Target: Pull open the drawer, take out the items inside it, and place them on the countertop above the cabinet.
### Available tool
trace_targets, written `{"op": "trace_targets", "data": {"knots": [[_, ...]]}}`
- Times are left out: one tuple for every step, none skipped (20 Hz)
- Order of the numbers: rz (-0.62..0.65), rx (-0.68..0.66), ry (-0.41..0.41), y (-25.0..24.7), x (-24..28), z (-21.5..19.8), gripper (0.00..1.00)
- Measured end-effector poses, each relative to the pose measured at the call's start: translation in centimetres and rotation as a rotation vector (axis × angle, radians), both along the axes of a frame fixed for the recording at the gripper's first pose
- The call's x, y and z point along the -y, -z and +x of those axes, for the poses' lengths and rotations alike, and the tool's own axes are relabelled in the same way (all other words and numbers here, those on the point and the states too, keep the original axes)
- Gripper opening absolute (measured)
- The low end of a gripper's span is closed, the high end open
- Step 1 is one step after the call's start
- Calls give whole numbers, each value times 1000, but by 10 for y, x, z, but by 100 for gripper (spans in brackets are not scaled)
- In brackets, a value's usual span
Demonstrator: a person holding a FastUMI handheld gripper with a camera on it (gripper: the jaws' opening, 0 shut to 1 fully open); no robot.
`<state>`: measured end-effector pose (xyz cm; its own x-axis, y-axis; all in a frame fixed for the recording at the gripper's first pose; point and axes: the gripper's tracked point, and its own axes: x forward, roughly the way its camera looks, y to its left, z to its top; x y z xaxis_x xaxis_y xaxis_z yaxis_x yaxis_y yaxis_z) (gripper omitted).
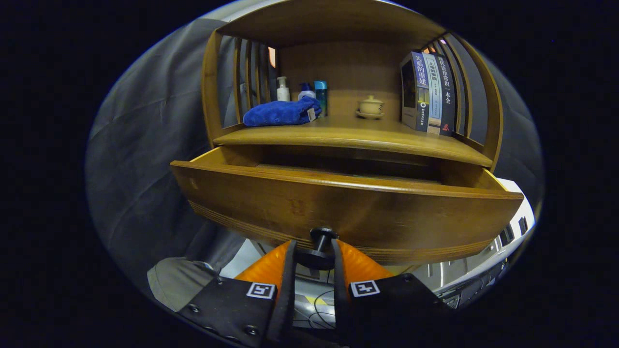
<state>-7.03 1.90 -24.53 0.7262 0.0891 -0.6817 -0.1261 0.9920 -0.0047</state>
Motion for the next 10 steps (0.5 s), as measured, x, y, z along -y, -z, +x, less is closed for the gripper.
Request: {"op": "trace_targets", "data": {"knots": [[1,-7,-11,-1,-2,-5,43],[-5,-13,-25,-3,-3,-9,43],[-13,-20,-36,-3,-3,-14,43],[-15,-20,-42,-6,-3,-18,43],[-13,-23,-45,-6,-4,-22,43],[-12,-27,-46,-8,-5,-26,43],[-12,-24,-45,-9,-6,-30,43],[-18,-25,-52,-9,-6,-34,43],[-25,-29,-62,-9,-7,-39,43],[-25,-32,-67,-9,-8,-43,43]]}}
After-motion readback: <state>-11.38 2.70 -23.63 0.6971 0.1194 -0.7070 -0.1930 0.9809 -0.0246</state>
